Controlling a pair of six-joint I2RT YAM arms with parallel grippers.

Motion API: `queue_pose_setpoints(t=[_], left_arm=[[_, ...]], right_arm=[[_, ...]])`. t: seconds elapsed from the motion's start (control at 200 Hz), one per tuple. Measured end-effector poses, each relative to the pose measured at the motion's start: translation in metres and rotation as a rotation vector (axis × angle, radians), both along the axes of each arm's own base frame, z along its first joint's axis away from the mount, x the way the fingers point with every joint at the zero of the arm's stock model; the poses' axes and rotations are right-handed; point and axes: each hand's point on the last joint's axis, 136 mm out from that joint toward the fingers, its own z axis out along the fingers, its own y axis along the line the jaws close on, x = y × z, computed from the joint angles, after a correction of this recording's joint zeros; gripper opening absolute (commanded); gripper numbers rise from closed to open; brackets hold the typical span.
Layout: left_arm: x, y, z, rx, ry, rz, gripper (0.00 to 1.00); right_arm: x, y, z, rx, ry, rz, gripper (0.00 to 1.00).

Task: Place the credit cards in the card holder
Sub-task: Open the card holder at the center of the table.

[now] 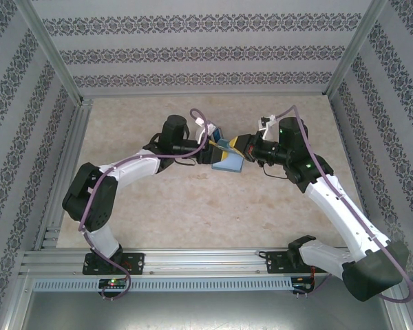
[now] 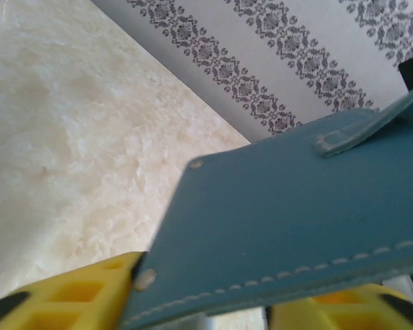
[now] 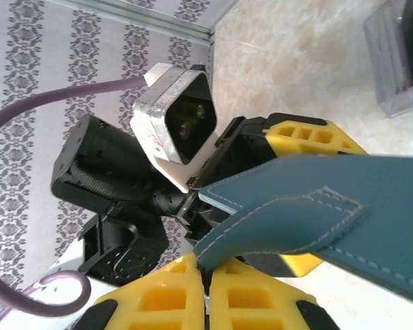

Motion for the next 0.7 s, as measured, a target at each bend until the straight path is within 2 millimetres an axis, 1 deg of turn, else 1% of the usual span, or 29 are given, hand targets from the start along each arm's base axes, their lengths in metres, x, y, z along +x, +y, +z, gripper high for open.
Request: queue_pose_setpoints(t=[0.03,0.1,0.18,0.31,0.34,0.39,0.425,0.505,0.56,0.62,0.65,0.699], left_arm=[[0.0,-0.001,0.002,-0.002,-0.004,-0.004,0.32],[0.0,-0.002,0.005,-0.003,-0.009,-0.015,0.25],[-0.001,-0.002,0.005,0.006,-0.006,-0.025,0.15],[-0.006,-0.001,-0.001,0.027,0.014,-0.041,0.06],[-0.007,0.0,-0.002,0.033,0.018,-0.048,0.05],[-0.009,0.0,-0.002,0.044,0.022,-0.06,0.05],[-0.011,0.0,-0.001,0.052,0.024,-0.072,0.05],[-0.015,0.001,0.006,0.084,0.026,-0.108,0.05],[-0.018,0.001,0.012,0.109,0.02,-0.135,0.05],[-0.017,0.002,0.018,0.134,0.011,-0.157,0.05],[-0.016,0.002,0.019,0.149,0.007,-0.161,0.06],[-0.015,0.003,0.013,0.184,0.015,-0.165,0.06]], right_arm=[[0.0,0.001,0.0,0.004,-0.005,0.003,0.08],[0.002,-0.001,-0.002,0.013,-0.004,-0.002,0.08],[0.007,-0.006,-0.007,0.02,0.001,-0.019,0.08],[0.012,-0.019,-0.02,0.001,0.022,-0.053,0.15],[0.013,-0.022,-0.023,-0.012,0.026,-0.06,0.18],[0.013,-0.026,-0.03,-0.043,0.032,-0.068,0.32],[0.013,-0.03,-0.036,-0.076,0.037,-0.076,0.4],[0.01,-0.041,-0.048,-0.177,0.041,-0.088,0.5],[0.01,-0.05,-0.051,-0.256,0.024,-0.097,0.54],[0.012,-0.061,-0.048,-0.345,-0.02,-0.103,0.55],[0.012,-0.066,-0.046,-0.393,-0.047,-0.103,0.55],[0.014,-0.072,-0.044,-0.464,-0.089,-0.095,0.56]])
